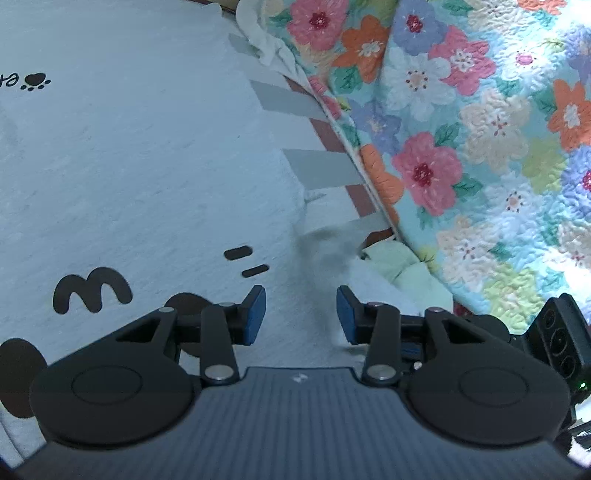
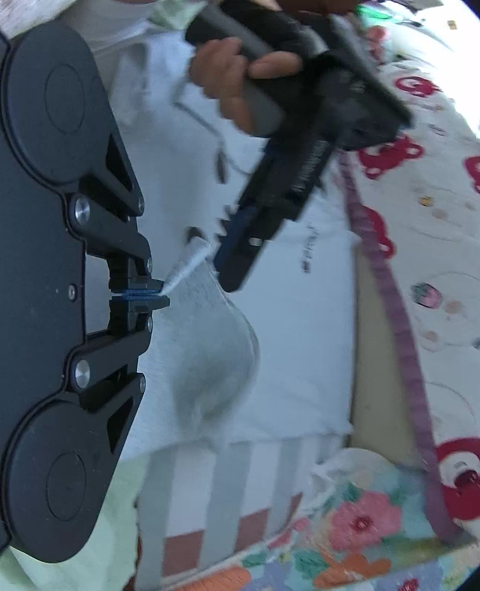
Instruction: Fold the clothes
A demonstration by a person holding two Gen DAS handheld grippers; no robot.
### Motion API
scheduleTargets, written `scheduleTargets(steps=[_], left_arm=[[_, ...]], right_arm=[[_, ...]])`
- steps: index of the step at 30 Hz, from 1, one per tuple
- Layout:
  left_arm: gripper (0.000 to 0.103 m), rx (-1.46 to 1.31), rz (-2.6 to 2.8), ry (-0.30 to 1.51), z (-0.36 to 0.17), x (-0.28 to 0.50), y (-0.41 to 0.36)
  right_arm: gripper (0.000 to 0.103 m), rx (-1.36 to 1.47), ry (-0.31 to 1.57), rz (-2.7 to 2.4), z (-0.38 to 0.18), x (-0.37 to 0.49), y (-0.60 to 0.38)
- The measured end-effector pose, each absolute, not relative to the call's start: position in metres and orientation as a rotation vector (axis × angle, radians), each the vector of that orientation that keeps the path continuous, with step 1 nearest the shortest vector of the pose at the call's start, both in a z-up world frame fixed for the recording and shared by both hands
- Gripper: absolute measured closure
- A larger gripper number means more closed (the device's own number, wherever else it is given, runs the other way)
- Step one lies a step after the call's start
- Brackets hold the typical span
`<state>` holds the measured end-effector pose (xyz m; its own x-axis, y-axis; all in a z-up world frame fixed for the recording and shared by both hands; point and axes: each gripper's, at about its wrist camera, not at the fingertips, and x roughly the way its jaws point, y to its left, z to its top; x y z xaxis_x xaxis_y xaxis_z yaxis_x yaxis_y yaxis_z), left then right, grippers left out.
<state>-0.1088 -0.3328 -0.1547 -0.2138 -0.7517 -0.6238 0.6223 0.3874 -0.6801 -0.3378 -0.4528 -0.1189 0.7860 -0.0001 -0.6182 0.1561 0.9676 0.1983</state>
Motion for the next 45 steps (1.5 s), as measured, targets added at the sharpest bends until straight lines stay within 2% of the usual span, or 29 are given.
scheduleTargets(steps=[10, 13, 15, 17, 20, 22, 23, 24, 25, 26, 29, 30, 31, 32, 36, 39, 45], left_arm=[[0.053, -0.149, -1.244, 1.305, -0.17, -0.112, -0.352], [0.053, -0.162, -1.223, 1.336, -0.175, -0.11, -0.355], [0.052, -0.17, -1.228, 1.353, -0.176, -0.112, -0.356], [0.049, -0.166, -1.243, 1.371, -0.179, -0.116, -0.358], [0.047, -0.139, -1.227, 1.386, -0.183, -0.123, -0.362], [0.053, -0.12, -1.253, 1.376, -0.181, -0.128, -0.363], [0.076, -0.11, -1.265, 1.371, -0.18, -0.131, -0.364], [0.087, -0.094, -1.266, 1.366, -0.179, -0.132, -0.365], [0.096, -0.074, -1.265, 1.354, -0.177, -0.133, -0.367], [0.1, -0.062, -1.279, 1.333, -0.174, -0.133, -0.368], [0.101, -0.068, -1.312, 1.264, -0.161, -0.135, -0.365], [0.101, -0.074, -1.322, 1.246, -0.157, -0.136, -0.362], [0.101, -0.08, -1.326, 1.236, -0.153, -0.136, -0.36], [0.102, -0.087, -1.329, 1.226, -0.15, -0.135, -0.357], [0.102, -0.061, -1.305, 1.244, -0.15, -0.135, -0.352], [0.102, 0.014, -1.277, 1.271, -0.159, -0.14, -0.354], [0.101, 0.073, -1.276, 1.264, -0.163, -0.147, -0.353]], right_arm=[[0.1, 0.198, 0.814, 0.046, -0.136, -0.341, -0.435], [0.094, 0.209, 0.746, -0.069, -0.129, -0.362, -0.438], [0.078, 0.24, 0.685, -0.186, -0.123, -0.378, -0.444], [0.075, 0.236, 0.656, -0.281, -0.122, -0.39, -0.449], [0.074, 0.219, 0.738, -0.36, -0.132, -0.393, -0.456], [0.073, 0.228, 0.766, -0.404, -0.138, -0.395, -0.46], [0.064, 0.248, 0.762, -0.419, -0.14, -0.396, -0.462], [0.049, 0.264, 0.754, -0.444, -0.144, -0.396, -0.464], [0.046, 0.279, 0.745, -0.469, -0.147, -0.396, -0.466], [0.046, 0.296, 0.737, -0.485, -0.152, -0.396, -0.469], [0.047, 0.371, 0.691, -0.482, -0.156, -0.394, -0.476], [0.062, 0.383, 0.664, -0.473, -0.155, -0.395, -0.476], [0.085, 0.384, 0.642, -0.472, -0.153, -0.396, -0.475], [0.097, 0.386, 0.619, -0.473, -0.151, -0.396, -0.474], [0.098, 0.391, 0.586, -0.527, -0.145, -0.405, -0.464], [0.099, 0.27, 0.697, -0.555, -0.158, -0.4, -0.454], [0.099, 0.183, 0.805, -0.552, -0.154, -0.395, -0.449]])
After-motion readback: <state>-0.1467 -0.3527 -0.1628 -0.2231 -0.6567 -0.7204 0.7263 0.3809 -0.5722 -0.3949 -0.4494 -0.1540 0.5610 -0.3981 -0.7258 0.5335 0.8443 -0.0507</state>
